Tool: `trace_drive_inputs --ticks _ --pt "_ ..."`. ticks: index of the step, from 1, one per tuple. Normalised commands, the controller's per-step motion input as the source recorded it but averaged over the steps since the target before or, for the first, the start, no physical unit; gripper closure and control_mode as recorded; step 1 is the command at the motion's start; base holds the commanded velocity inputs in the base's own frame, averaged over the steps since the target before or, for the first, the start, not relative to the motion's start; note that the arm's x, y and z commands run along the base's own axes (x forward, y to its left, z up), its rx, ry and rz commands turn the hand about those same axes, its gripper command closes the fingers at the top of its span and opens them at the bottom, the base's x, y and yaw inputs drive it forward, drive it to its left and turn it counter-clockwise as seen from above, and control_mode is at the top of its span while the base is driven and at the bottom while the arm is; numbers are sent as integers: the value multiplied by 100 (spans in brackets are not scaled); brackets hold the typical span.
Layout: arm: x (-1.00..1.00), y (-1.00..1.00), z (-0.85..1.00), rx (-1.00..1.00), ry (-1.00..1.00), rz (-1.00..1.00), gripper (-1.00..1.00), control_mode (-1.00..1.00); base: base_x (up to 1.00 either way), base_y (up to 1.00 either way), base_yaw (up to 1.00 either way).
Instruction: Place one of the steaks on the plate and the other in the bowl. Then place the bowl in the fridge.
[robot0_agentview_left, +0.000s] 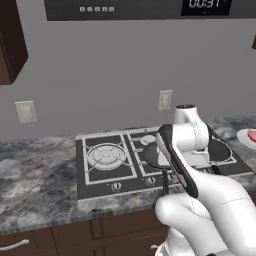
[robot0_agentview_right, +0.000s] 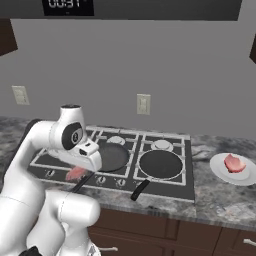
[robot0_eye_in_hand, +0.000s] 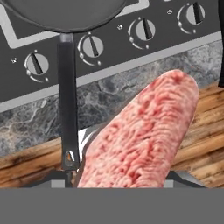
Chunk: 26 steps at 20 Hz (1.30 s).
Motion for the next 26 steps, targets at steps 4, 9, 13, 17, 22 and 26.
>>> trace_drive_inputs --ticks 4,9,13,17,22,26 --pt "0 0 -1 1 0 0 100 -100 0 0 0" --pt "0 0 0 0 0 0 100 -100 0 0 0" --pt "0 0 0 0 0 0 100 100 0 -36 0" --pt "0 0 0 0 0 0 100 100 0 -71 0" --pt "0 0 0 0 0 0 100 100 0 -90 0" --pt "0 0 0 0 0 0 100 100 0 -88 -3"
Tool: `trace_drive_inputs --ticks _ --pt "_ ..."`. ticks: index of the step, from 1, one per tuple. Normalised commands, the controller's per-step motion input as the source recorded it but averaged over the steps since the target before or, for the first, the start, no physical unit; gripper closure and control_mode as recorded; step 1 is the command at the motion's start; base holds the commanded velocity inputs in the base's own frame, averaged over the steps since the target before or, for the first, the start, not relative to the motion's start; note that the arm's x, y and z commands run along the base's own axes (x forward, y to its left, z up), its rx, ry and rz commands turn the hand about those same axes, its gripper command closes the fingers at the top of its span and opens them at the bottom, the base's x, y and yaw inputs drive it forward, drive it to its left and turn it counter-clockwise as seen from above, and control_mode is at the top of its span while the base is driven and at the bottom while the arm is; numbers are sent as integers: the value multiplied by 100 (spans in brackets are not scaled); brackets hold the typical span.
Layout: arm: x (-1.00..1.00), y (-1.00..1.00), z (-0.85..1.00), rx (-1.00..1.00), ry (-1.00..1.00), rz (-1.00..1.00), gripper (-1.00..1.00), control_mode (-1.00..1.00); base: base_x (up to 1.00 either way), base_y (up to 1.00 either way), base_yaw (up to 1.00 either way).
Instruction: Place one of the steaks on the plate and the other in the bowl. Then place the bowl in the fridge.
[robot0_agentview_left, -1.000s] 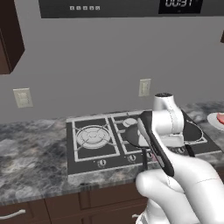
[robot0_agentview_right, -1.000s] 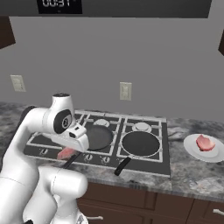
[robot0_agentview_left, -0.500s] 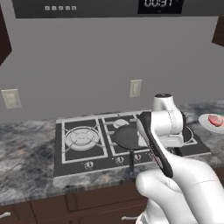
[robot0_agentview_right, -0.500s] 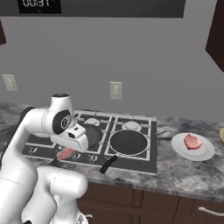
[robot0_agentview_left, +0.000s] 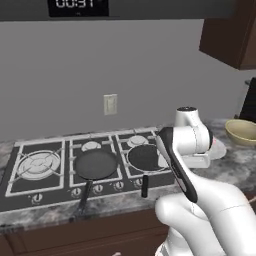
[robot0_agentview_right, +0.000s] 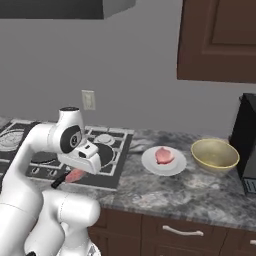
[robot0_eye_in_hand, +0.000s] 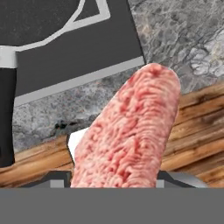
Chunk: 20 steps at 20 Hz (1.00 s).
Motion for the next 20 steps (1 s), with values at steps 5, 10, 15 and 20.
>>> trace_drive_inputs --ticks 5,10,15,20 --pt "0 0 0 0 0 0 100 100 0 -80 -3" --pt "0 0 0 0 0 0 100 100 0 -75 -1" --pt "0 0 0 0 0 0 100 100 0 -72 -1" --pt "0 0 0 0 0 0 100 100 3 -64 0"
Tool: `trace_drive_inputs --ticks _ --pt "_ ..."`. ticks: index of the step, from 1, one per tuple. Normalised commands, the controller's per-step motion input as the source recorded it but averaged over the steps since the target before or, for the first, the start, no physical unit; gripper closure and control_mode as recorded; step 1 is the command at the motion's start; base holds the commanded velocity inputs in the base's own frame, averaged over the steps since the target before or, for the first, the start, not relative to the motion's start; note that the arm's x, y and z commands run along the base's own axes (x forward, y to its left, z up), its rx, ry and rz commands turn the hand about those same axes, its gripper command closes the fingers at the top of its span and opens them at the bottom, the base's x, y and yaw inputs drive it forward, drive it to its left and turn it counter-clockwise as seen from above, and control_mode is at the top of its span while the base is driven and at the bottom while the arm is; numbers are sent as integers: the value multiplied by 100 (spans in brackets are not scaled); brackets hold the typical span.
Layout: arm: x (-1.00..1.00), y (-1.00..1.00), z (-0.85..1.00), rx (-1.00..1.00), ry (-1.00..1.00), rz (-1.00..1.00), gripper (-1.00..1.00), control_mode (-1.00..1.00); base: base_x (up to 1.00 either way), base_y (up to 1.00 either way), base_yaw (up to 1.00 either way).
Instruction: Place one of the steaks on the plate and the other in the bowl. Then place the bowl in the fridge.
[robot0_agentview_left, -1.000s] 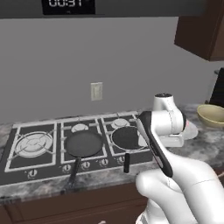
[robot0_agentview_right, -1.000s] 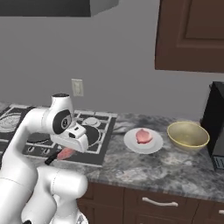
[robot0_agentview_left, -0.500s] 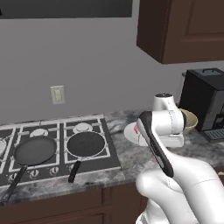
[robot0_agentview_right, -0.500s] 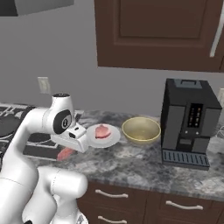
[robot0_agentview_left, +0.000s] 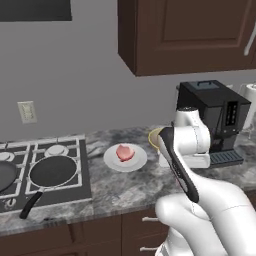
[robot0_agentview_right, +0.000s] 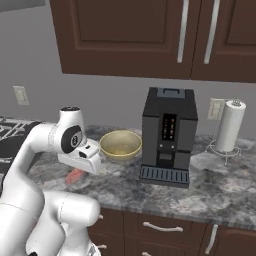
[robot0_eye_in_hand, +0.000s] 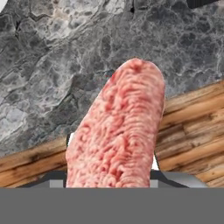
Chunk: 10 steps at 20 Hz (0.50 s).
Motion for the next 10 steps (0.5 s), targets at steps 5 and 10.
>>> trace_drive_inputs --ticks 5,10 --pt "3 -1 -2 0 0 -1 100 -100 7 -25 -1" --pt "74 0 -1 0 0 6 100 -100 0 0 0"
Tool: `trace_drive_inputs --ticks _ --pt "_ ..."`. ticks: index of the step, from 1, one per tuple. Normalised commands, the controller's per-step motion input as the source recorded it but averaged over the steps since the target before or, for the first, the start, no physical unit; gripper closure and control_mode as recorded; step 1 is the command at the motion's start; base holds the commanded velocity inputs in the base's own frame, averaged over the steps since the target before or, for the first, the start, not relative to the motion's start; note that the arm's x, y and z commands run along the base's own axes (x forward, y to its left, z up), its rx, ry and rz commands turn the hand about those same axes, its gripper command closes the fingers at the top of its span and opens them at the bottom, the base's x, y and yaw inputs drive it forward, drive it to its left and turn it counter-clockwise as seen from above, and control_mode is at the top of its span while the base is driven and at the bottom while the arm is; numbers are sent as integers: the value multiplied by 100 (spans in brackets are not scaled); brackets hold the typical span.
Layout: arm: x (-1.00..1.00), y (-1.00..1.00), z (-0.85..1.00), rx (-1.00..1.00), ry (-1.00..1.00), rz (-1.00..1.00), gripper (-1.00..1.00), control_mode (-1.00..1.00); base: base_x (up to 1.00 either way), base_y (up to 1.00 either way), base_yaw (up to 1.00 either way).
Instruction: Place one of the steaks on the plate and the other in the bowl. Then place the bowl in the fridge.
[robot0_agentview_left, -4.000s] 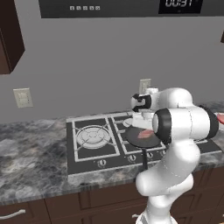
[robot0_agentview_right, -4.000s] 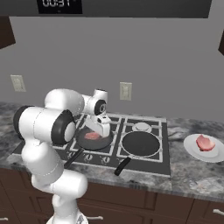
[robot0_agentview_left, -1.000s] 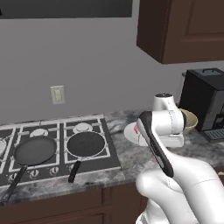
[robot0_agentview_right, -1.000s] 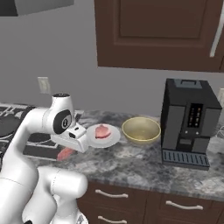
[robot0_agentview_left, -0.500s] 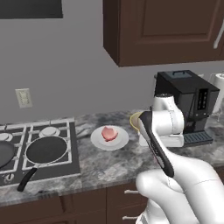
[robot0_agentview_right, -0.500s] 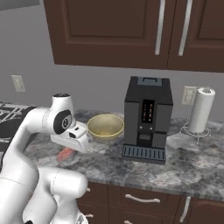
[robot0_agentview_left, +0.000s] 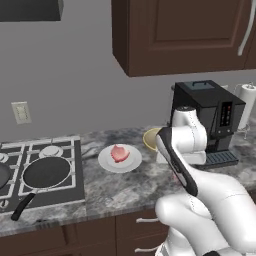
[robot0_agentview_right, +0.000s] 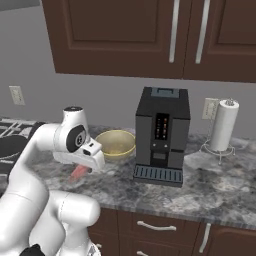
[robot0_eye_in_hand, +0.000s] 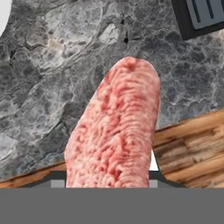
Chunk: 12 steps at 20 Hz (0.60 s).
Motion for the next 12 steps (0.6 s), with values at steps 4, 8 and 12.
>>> trace_drive_inputs --ticks 4,8,12 --pt "100 -22 9 0 0 12 100 -100 0 0 0" --pt "100 -16 3 0 7 16 100 -100 0 0 0" --pt "100 0 0 0 7 15 100 -100 0 0 0"
